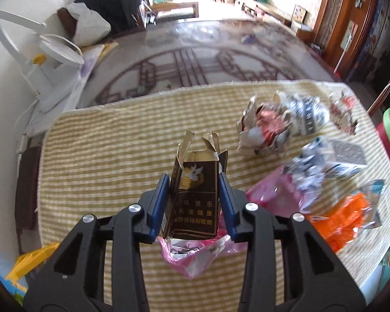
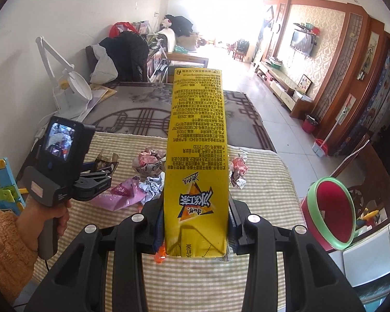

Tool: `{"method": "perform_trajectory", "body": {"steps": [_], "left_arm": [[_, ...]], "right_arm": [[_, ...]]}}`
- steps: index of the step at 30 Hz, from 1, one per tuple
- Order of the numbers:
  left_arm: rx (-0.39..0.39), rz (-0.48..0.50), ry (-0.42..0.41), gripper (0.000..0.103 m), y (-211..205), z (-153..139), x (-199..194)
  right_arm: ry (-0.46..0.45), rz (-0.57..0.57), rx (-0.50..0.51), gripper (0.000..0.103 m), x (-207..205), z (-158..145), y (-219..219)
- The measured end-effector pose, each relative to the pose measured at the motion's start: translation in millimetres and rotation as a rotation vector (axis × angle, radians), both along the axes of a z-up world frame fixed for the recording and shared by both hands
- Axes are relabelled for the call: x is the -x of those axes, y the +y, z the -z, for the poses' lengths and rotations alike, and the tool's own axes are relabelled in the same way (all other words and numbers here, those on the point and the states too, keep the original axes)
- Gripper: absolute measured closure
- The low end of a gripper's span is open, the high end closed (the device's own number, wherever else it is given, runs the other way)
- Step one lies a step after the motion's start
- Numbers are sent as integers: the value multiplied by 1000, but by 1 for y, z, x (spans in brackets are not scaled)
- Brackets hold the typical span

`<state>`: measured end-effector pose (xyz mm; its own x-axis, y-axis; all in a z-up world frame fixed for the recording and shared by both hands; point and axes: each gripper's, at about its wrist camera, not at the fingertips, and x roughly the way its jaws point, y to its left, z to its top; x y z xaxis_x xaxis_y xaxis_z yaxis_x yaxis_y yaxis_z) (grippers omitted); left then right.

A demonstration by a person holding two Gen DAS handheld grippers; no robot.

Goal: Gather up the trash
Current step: 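Grasp the brown cigarette box with the left tool while the right tool holds the yellow box, then carry both boxes to the red bucket and release them inside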

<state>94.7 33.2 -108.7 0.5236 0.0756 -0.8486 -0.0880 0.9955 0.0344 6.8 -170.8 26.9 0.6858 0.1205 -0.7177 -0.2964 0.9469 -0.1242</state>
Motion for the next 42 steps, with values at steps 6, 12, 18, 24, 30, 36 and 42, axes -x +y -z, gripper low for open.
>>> {"method": "perform_trajectory", "body": {"steps": [6,12,18,24,30,36,42], "left_arm": [[19,-11,-81,66,-15,-37,17],[15,-2,-134,66,-50,-66,26],[-17,4,-172,66,-99,-88,29],[-56,-1,-236,66,-149,-109,30],[-79,18,-283,66,-201,-127,25],[-73,72,-296,66,-252,-135,12],[1,159,-222,66,-296,-116,-9]], "right_arm": [[-8,-20,-13,67,-2,-1,-7],[6,-23,-42,67,-15,5,-34],[61,-6,-78,67,-42,19,-81],[78,7,-82,67,-60,26,-128],[78,33,-81,67,-74,31,-181],[108,121,-79,67,-91,48,-244],[156,272,-58,67,-112,75,-317]]}}
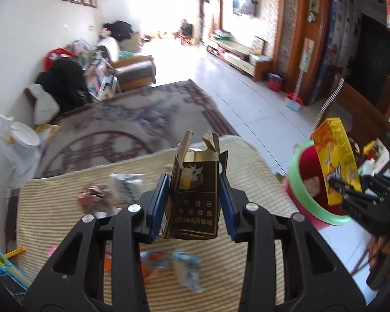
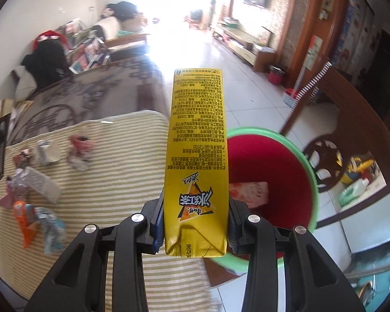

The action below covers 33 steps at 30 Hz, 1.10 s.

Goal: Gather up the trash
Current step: 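Carry both boxes to the red bucket and release them inside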

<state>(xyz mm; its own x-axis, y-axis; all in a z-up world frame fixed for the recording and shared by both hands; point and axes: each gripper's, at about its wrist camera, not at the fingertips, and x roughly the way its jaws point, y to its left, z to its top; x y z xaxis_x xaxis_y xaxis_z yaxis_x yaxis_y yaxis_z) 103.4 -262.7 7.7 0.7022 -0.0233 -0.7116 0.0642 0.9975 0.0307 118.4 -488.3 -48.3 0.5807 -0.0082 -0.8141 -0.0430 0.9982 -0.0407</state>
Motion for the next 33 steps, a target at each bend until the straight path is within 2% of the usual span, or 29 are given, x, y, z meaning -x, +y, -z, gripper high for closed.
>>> {"method": "perform_trajectory", "body": {"steps": [6,9,14,19,24,29,30,31,33], "left_arm": [[44,139,65,66,-54,21,-20],[60,236,94,66,-89,33,-31],[55,356,131,66,-139,54,-47],[39,477,166,66,-189,74,-57],[25,522,231,66,-224,96,-66],[30,544,292,63,-238,111,-70],[26,544,292,56,-239,112,-69],[17,541,289,39,-239,112,-69],[18,526,268,23,-235,107,-66]], "right_arm": [[47,109,44,66,-11,22,-52],[53,190,98,36,-9,24,-72],[-2,300,58,35,12,-6,-101],[-82,395,31,35,38,-53,-120],[-176,416,53,34,58,-91,-119],[-254,416,84,33,68,-117,-108],[-267,413,86,33,70,-121,-105],[-275,410,86,33,70,-123,-103],[-291,393,78,32,71,-129,-96]]}}
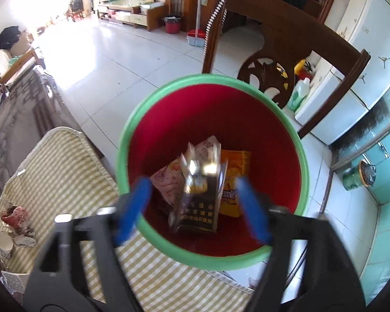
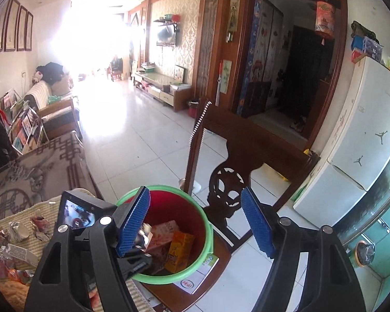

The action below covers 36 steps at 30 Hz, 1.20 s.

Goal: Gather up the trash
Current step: 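Carry both boxes to the red bucket and release them inside, then move both open tools back over the trash on the table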

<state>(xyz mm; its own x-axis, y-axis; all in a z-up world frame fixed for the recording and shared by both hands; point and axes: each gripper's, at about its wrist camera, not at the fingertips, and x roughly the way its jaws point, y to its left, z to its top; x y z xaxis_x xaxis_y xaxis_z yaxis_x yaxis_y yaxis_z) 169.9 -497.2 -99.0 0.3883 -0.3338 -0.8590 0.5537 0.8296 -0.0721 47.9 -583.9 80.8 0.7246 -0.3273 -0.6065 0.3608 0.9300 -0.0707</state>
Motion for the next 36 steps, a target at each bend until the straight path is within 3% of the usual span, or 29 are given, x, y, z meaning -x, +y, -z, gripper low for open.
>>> {"method": "perform_trajectory", "body": {"steps": [5,15,23,31,36], "left_arm": [[45,-73,-31,19,39,-23,8],[121,-458,-177,16,205,-84,40],[100,-665,-196,16,320,-88,73],[62,-767,-217,16,412,-88,101],[-2,-765,-280,16,445,-100,120]], "right_arm": [[-27,-63,-2,31,-4,-12,27],[-23,-271,-2,28,-26,-13,124],[-14,-447,16,27,-32,-11,228],[2,-545,43,26,-19,-6,313],[27,-568,34,26,-11,5,349]]}}
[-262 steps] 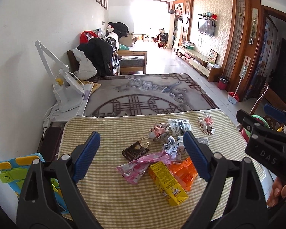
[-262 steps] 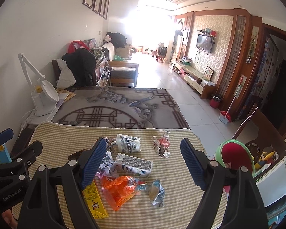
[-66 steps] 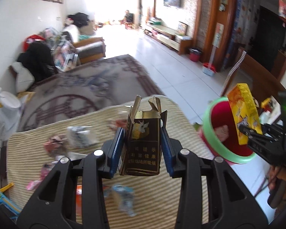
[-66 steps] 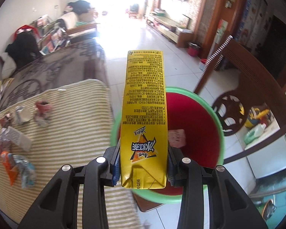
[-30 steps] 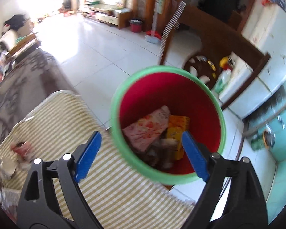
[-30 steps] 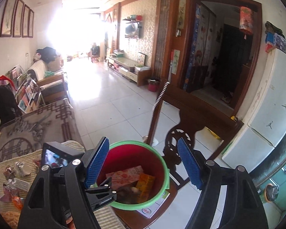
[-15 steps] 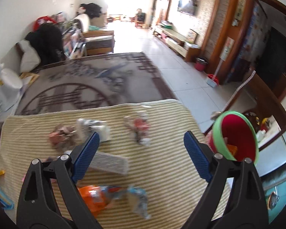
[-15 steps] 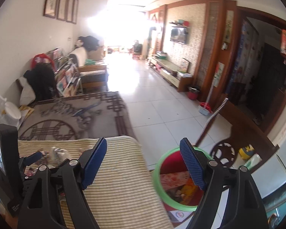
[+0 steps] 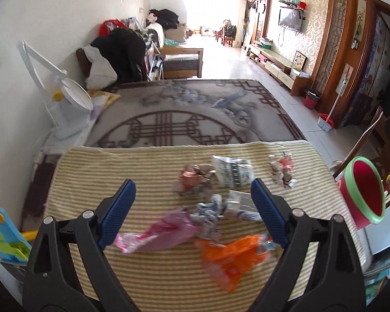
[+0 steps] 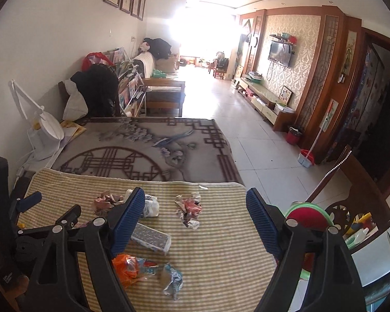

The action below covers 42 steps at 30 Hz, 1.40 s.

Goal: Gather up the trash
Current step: 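Move both open tools back over the trash on the table, then grasp the orange snack bag with the right tool while the left tool grasps the pink bag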

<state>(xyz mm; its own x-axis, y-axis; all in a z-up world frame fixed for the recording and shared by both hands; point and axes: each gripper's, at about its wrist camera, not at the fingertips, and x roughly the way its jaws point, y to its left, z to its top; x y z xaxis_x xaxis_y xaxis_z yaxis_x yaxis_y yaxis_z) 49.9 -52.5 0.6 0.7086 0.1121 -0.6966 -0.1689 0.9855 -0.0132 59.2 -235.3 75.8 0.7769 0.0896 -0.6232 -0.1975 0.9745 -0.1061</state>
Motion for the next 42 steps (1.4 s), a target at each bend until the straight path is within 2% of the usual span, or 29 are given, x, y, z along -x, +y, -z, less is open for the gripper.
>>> {"method": "perform_trajectory", "body": {"steps": [3,4,7,11,13,15,19,23,26,27,28,31,36,42], "left_arm": [[-23,-3,-17,16,18,-4,8],[-26,-5,-21,16,22,-5,10],[-23,-9,-22,15,40,-4,14],[-4,-38,0,15,66,4,21],[1,-50,16,15,77,11,21],[18,-59,43,15,90,20,22],[44,-82,88,15,109,37,24],[48,-69,116,15,116,51,24],[35,-23,145,15,111,66,21],[32,2,159,15,108,72,19],[30,22,166,15,106,76,18],[4,116,188,15,95,89,14],[-62,248,261,15,77,119,-6],[-24,331,344,15,62,148,-32]], "right_arm": [[33,-27,-24,24,1,12,18],[52,-36,-35,20,1,18,24],[148,-74,-77,18,-2,44,41],[377,-111,-154,18,-10,105,53],[523,-84,-236,18,-13,139,51],[630,-51,-314,18,-12,168,49],[728,25,-359,18,-12,202,51],[714,45,-346,18,-16,209,59],[687,47,-321,18,-21,214,69],[678,38,-317,23,-22,217,70],[675,25,-307,35,-23,219,73],[655,14,-332,45,-23,215,68],[568,-4,-307,46,-16,191,59],[525,29,-305,46,-7,174,42]]}}
